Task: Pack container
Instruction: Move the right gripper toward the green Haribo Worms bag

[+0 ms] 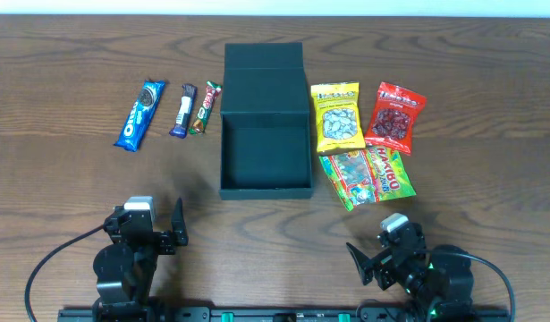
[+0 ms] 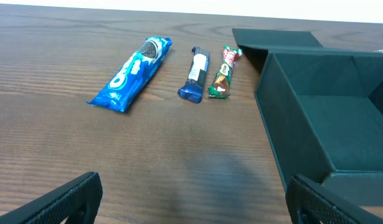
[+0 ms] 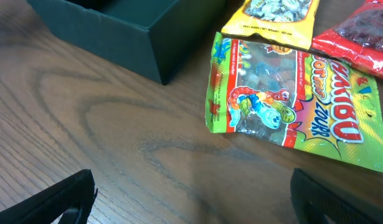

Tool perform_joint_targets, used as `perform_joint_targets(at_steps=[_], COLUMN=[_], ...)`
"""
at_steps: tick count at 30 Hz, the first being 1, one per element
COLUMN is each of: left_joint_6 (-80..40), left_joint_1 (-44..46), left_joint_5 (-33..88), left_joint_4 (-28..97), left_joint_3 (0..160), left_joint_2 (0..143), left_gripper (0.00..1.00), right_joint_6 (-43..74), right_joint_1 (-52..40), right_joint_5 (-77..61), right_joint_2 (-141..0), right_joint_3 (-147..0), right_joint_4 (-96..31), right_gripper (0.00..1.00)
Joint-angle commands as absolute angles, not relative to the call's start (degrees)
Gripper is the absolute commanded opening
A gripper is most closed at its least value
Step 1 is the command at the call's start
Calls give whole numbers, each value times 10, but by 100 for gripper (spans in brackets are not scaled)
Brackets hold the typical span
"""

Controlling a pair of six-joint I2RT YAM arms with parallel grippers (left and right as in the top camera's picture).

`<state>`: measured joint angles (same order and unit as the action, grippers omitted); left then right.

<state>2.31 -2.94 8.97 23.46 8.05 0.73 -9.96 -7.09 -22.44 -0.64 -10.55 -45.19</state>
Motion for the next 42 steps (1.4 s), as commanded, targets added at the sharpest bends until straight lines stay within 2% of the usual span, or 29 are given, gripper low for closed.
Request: perform_joint_targets(at_steps=[1,35,38,39,42], left_joint_6=[17,17,17,17,17], left_joint_1=[-28,-28,-28,-28,-28], left_joint_5=[86,86,86,86,86], left_joint_4=[235,235,235,235,235], left_joint_3=[69,69,69,69,69], left_joint_2=[3,3,3,3,3], left_gripper=[95,95,95,95,95], right_joint_6=[-108,-108,-104,-84,95], right_joint_1=[-76,-76,-76,-76,-76], right_joint_5=[-223,-222,-241,-272,-409], right_joint_2=[-3,-3,-3,-3,-3], right_joint_3=[-102,-102,-102,-102,-102], right_joint_4=[-452,-452,-399,-368,-296], right_gripper=[99,99,99,99,99])
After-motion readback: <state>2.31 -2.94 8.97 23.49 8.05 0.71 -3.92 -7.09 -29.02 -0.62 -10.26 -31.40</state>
